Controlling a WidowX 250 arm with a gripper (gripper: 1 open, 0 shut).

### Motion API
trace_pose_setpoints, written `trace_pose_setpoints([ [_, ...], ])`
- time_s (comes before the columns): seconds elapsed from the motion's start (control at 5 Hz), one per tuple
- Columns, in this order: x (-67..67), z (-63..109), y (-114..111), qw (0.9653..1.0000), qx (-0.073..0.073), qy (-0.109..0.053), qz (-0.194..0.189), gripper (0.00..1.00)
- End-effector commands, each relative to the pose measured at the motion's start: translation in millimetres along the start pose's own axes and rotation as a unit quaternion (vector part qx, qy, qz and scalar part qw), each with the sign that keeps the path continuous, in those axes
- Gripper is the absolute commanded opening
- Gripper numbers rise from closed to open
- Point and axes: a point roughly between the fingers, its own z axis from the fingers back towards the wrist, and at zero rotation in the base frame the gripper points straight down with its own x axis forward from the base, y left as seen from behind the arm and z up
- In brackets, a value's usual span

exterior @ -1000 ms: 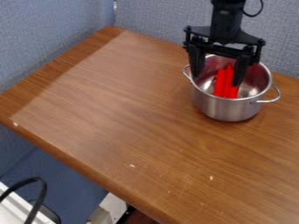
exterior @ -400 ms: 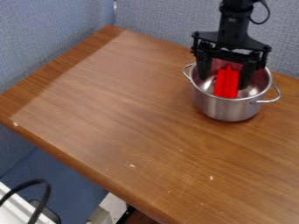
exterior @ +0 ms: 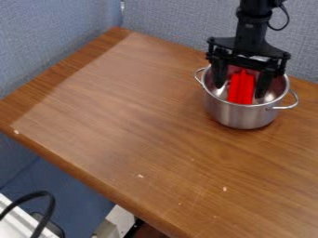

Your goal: Move the red object from the metal pot to the table

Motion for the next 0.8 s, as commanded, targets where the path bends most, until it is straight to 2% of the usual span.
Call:
trace_pose_setpoints([
  [0.0,9.3,14.8,-7.4,0.9995,-0.004,-0.030,-0.009,1.00],
  [0.6,17.9,6.2,-8.4,0.9993,-0.003,-0.035,-0.010,1.00],
])
